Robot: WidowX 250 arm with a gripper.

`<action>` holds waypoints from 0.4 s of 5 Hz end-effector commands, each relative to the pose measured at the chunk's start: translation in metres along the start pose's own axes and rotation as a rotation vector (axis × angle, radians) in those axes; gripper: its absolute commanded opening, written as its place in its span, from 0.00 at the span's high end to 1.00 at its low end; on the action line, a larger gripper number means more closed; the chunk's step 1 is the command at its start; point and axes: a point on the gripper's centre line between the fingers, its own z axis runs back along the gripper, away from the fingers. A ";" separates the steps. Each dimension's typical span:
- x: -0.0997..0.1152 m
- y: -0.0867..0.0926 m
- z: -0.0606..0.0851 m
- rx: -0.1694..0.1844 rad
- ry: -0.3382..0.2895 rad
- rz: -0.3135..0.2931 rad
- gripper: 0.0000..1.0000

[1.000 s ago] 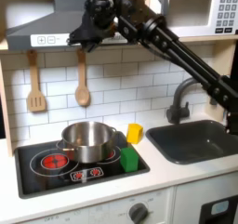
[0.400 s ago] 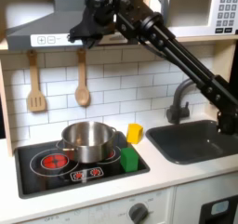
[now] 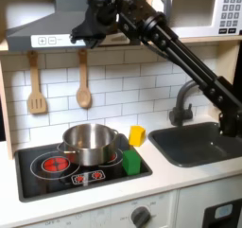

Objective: Push button

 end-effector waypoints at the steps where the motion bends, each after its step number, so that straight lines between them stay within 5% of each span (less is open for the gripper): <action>1: 0.003 0.000 -0.008 0.003 0.010 -0.009 1.00; 2: 0.004 0.001 -0.010 0.005 0.012 -0.015 1.00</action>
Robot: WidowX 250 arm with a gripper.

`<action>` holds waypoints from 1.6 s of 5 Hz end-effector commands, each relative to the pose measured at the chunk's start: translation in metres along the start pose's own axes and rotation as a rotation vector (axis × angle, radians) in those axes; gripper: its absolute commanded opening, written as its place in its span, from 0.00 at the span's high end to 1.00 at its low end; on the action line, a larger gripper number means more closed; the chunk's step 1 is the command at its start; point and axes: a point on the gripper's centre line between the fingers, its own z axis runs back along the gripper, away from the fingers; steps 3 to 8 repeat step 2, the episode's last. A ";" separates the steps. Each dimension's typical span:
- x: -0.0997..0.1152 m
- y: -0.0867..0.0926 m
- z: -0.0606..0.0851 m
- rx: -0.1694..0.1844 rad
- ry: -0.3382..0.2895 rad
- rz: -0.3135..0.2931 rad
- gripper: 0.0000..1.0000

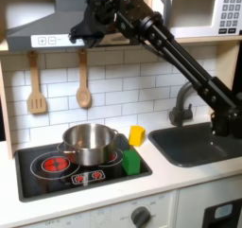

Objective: Push button

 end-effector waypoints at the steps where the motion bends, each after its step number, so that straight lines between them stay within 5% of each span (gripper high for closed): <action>1: 0.003 0.002 0.001 0.001 0.007 -0.011 1.00; 2: 0.002 0.001 0.001 0.022 0.011 -0.024 1.00; 8: 0.002 0.001 0.001 0.022 0.011 -0.024 1.00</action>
